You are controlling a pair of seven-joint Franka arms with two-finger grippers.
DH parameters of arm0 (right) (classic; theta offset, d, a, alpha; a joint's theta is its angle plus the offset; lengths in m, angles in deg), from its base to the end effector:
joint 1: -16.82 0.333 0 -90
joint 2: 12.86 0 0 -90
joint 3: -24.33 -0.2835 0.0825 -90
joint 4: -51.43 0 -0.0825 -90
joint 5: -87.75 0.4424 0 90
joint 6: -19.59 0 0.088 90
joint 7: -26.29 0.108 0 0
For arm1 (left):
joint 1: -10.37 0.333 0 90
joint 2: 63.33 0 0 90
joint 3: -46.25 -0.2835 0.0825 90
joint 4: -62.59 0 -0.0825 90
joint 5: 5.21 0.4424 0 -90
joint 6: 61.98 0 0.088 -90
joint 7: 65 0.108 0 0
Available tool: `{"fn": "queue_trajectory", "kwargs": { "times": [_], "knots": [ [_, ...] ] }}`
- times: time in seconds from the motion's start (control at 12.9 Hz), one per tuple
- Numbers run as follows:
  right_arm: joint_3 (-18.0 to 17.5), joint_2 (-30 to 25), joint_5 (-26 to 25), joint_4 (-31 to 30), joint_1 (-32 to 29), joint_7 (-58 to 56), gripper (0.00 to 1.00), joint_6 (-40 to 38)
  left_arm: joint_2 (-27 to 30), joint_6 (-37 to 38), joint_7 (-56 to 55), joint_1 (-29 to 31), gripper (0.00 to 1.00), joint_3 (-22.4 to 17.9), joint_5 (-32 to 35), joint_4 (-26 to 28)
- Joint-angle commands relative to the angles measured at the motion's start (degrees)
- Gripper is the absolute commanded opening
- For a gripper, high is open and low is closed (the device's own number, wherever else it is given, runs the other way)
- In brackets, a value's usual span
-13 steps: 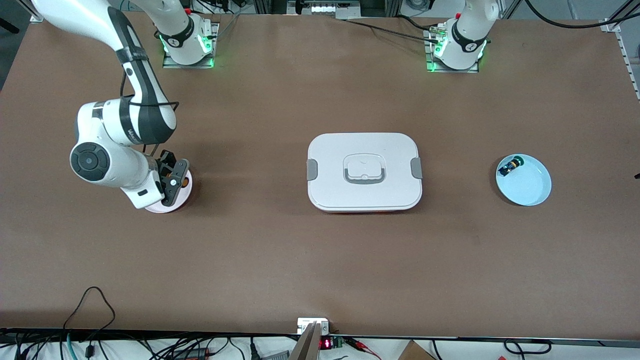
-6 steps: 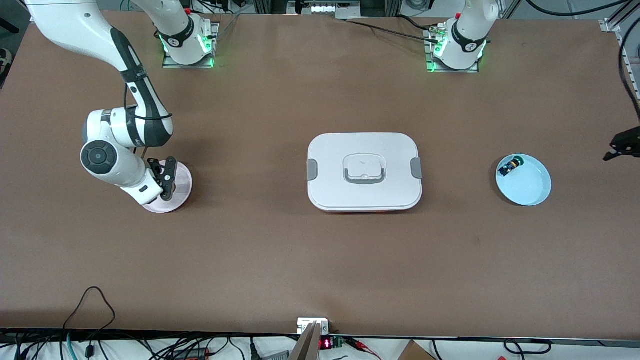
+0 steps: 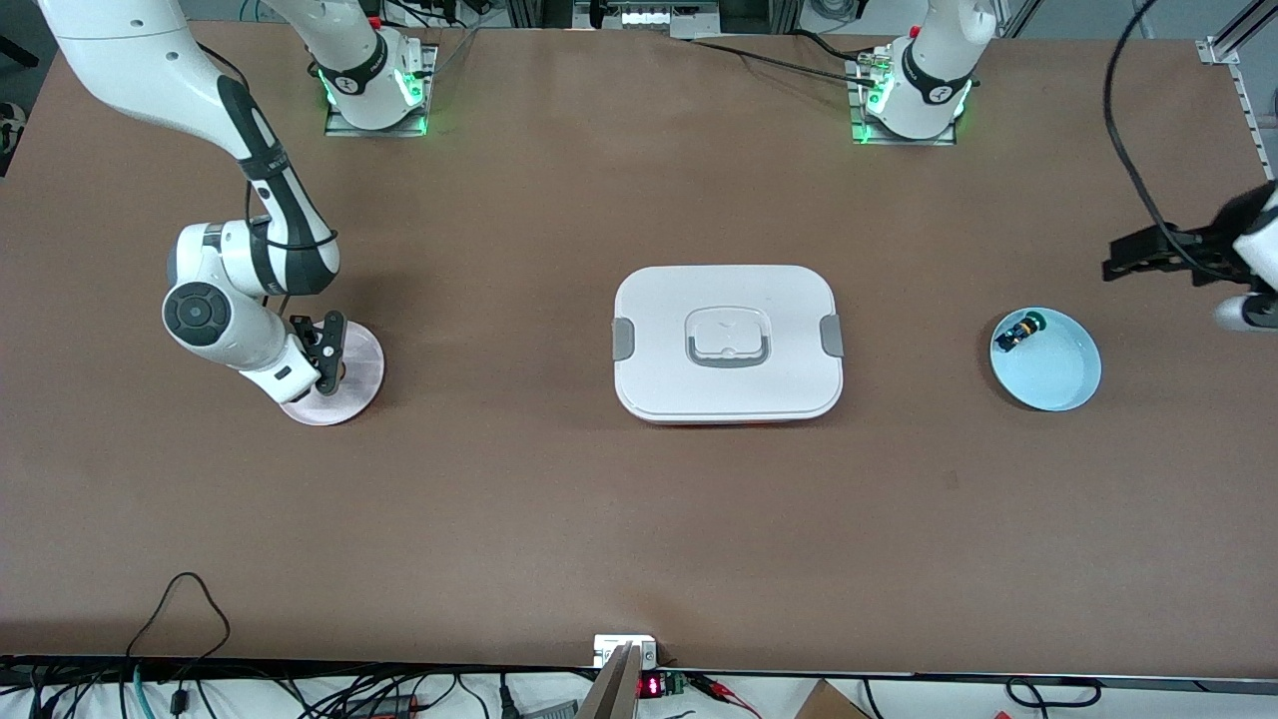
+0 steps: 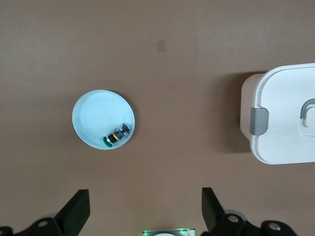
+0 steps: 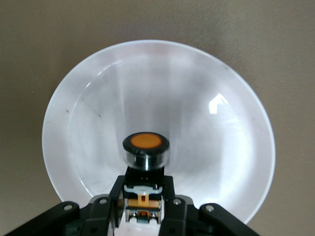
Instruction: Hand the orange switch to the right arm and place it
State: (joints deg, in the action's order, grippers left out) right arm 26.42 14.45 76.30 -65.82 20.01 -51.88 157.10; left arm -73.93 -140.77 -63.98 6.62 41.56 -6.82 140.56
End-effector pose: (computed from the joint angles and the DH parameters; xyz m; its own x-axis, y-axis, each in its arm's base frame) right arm 0.6013 0.0088 0.1168 0.0198 0.9875 -0.1561 0.9940 -0.0363 -0.1036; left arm 0.6417 0.0026 0.5690 0.9856 -0.0059 -0.1690 -0.0033 -0.9999 0.0161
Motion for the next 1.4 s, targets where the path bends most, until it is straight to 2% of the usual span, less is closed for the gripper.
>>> {"fn": "queue_trajectory", "kwargs": {
  "times": [0.0, 0.16, 0.23, 0.47, 0.62, 0.93, 1.09, 1.32],
  "knots": [
    [-0.8, -0.8, -0.1, -1.1, -0.9, 0.0, 1.00, 0.6, 7.0, -5.8, -3.2, -0.7, 1.00, -0.2, 1.8, 12.0],
    [-0.8, -2.9, 3.3, 0.0, -0.6, 1.6, 1.00, -3.6, 7.4, -6.3, -3.3, -0.8, 1.00, -0.2, 1.8, 12.7],
    [-0.8, -4.4, 7.6, 0.8, -0.3, 5.1, 1.00, -7.3, 7.6, -6.1, -3.3, -0.8, 1.00, -0.2, 1.8, 12.8],
    [-0.8, -7.1, 11.6, 8.9, 1.5, 12.0, 1.00, -19.2, 7.6, -5.8, -4.1, -0.8, 1.00, -0.2, 1.7, 12.6],
    [-0.6, -8.4, 16.7, 14.6, 1.4, 21.7, 1.00, -27.3, 7.5, -5.8, -4.4, -0.7, 1.00, -0.2, 1.3, 12.6],
    [-0.7, -8.7, 17.2, 25.8, 1.8, 50.9, 1.00, -39.9, 7.5, -5.8, -4.3, -0.5, 1.00, -0.2, 0.8, 12.4],
    [-0.7, -9.1, 17.7, 28.9, 1.9, 60.6, 1.00, -43.8, 7.5, -5.8, -4.3, -0.6, 1.00, -0.2, 0.8, 12.2],
    [-0.6, -9.3, 19.6, 36.2, 2.3, 74.8, 1.00, -53.6, 7.3, -5.8, -3.7, -0.6, 1.00, -0.3, 0.8, 11.6]
  ]
}}
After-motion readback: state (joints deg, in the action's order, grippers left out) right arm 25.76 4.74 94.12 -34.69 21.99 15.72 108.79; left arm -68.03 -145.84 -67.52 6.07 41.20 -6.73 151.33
